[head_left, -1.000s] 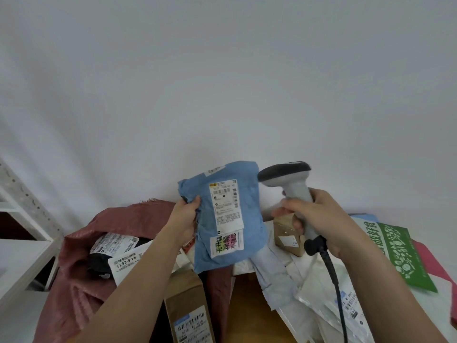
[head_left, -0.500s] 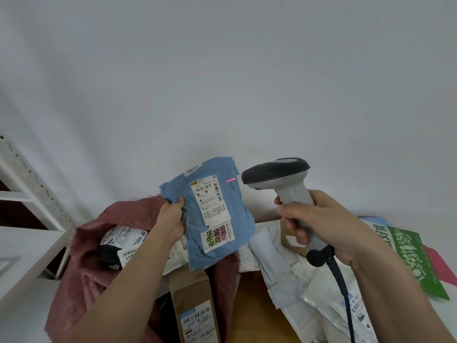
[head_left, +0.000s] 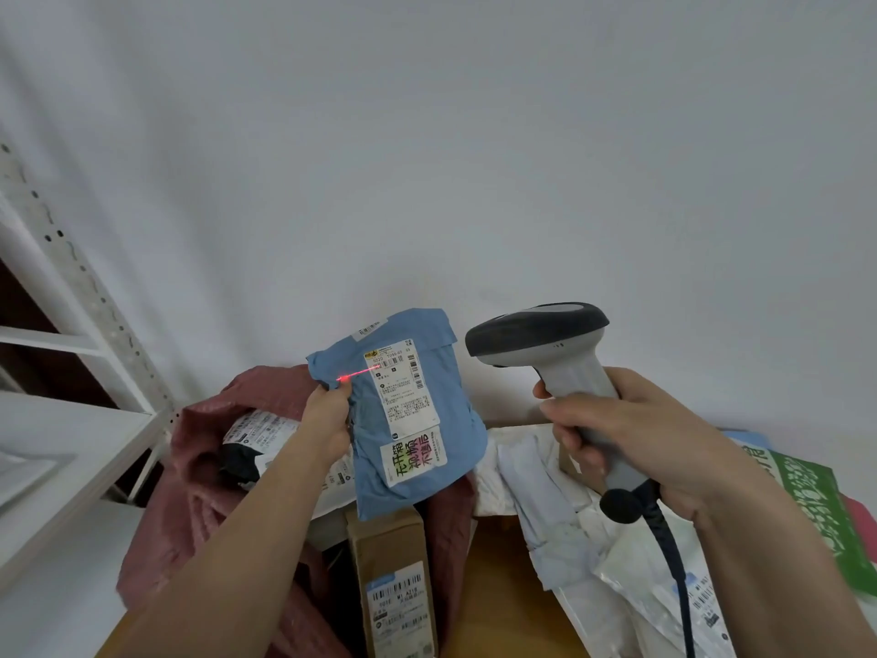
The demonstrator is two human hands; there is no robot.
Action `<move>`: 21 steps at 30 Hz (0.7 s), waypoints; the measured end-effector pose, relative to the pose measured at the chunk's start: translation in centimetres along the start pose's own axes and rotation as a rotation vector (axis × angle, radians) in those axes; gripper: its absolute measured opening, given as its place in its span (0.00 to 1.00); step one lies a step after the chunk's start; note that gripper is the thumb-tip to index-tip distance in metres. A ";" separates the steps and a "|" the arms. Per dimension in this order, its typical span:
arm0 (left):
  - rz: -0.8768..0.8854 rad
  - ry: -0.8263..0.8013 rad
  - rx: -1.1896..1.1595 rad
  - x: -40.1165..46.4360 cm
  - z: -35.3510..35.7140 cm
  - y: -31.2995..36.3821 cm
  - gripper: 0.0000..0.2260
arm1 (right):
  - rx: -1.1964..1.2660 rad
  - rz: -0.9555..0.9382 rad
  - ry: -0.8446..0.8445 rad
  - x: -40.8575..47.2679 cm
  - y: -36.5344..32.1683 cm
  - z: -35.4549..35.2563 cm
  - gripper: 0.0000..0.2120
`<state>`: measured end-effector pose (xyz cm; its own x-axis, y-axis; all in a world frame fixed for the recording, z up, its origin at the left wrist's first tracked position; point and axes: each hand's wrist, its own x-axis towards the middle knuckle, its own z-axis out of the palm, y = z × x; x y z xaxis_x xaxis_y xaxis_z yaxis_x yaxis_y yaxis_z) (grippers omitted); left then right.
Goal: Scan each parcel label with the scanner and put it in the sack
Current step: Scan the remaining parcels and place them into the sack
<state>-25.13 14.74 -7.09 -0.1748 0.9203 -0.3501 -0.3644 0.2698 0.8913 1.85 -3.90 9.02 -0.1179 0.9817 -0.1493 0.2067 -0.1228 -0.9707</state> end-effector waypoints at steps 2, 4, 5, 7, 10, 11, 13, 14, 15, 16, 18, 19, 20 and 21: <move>-0.007 0.010 0.001 0.2 -0.8 0.2 0.13 | -0.018 0.000 -0.010 0.1 -0.1 0.5 0.12; -0.013 0.036 0.008 0.4 -1.6 0.3 0.14 | -0.026 0.001 -0.016 0.3 -0.3 1.1 0.13; -0.014 0.044 0.012 0.5 -1.9 0.4 0.14 | -0.025 0.001 -0.019 0.4 -0.3 1.4 0.13; -0.012 0.047 0.001 0.7 -2.8 0.6 0.15 | -0.014 0.002 -0.020 0.6 -0.5 2.0 0.12; -0.012 0.069 -0.010 0.7 -4.0 1.1 0.15 | 0.011 0.003 -0.025 1.0 -0.7 2.8 0.12; -0.009 0.078 -0.010 0.8 -4.4 1.3 0.15 | 0.017 0.001 -0.028 1.1 -0.7 3.1 0.12; -0.011 0.086 -0.011 0.8 -5.3 1.6 0.15 | 0.016 -0.006 -0.024 1.5 -0.7 3.8 0.11; -0.018 0.091 -0.009 0.7 -5.7 1.7 0.15 | 0.001 -0.010 -0.022 1.7 -0.7 4.1 0.11; -0.021 0.097 -0.010 0.8 -6.2 1.9 0.15 | -0.022 -0.010 -0.025 1.9 -0.7 4.5 0.10; -0.022 0.109 -0.009 0.8 -6.7 2.1 0.15 | -0.048 -0.004 -0.038 2.2 -0.7 4.8 0.09; -0.018 0.145 -0.013 0.7 -7.8 2.5 0.16 | -0.087 0.014 -0.093 2.6 -0.6 5.7 0.08; -0.017 0.162 -0.018 0.9 -8.5 2.7 0.16 | -0.093 0.025 -0.117 2.8 -0.5 6.1 0.07; -0.020 0.174 -0.018 0.8 -9.1 2.9 0.16 | -0.090 0.034 -0.126 3.1 -0.3 6.6 0.06; -0.030 0.180 -0.014 0.9 -9.8 3.1 0.15 | -0.078 0.042 -0.123 3.3 -0.2 7.1 0.06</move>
<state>-35.35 13.60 -7.43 -0.3240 0.8459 -0.4236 -0.3841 0.2916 0.8760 -5.45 -1.66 7.38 -0.2250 0.9501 -0.2159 0.2878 -0.1469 -0.9464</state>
